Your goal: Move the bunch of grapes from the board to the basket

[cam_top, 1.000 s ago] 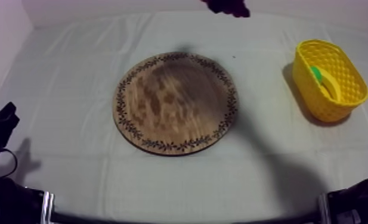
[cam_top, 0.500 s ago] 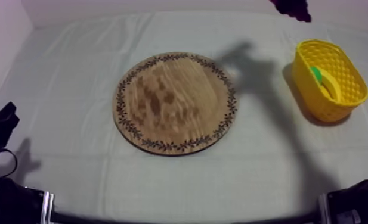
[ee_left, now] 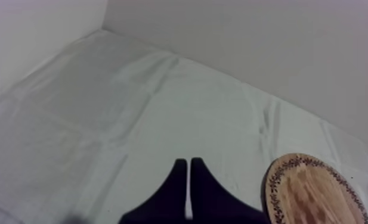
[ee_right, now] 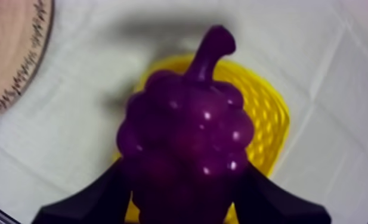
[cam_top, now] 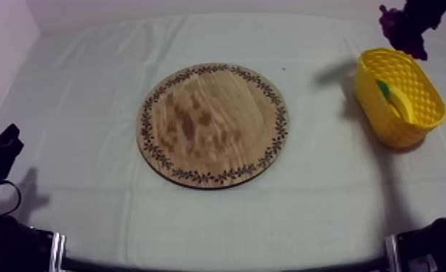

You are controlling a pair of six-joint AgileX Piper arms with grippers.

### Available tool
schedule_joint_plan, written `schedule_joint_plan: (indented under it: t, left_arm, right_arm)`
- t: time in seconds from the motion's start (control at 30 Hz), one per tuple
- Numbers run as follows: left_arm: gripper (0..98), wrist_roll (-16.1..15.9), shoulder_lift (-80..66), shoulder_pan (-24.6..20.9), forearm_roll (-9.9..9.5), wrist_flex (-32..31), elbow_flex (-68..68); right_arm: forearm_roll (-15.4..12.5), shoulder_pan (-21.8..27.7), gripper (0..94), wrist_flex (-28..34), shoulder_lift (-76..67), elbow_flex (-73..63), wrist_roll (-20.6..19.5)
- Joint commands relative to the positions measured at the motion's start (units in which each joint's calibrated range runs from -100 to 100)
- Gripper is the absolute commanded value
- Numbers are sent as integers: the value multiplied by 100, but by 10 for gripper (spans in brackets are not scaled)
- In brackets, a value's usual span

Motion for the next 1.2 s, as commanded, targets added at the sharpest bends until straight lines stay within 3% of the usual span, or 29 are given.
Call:
schedule_joint_plan:
  t: [0.0, 0.27, 0.43, 0.7, 0.87, 1.17]
  left_arm:
    - [0, -1, 2, 2, 1, -2, -4]
    - [0, -1, 2, 2, 1, -2, -4]
    - [0, -1, 2, 2, 1, -2, -4]
    - [0, -1, 2, 2, 1, -2, -4]
    - [0, -1, 2, 2, 1, -2, -4]
    - [0, -1, 2, 2, 1, -2, -4]
  right_arm:
    - [28, 117, 331, -91, 29, 170, 18]
    - [105, 303, 339, -410, 451, 586, 45]
    - [160, 440, 392, -789, 901, 778, 12]
    - [173, 551, 693, -1060, 1502, 1004, 74]
    - [197, 558, 799, -1119, 1617, 1037, 112]
    - [144, 588, 724, -1102, 1220, 1000, 204]
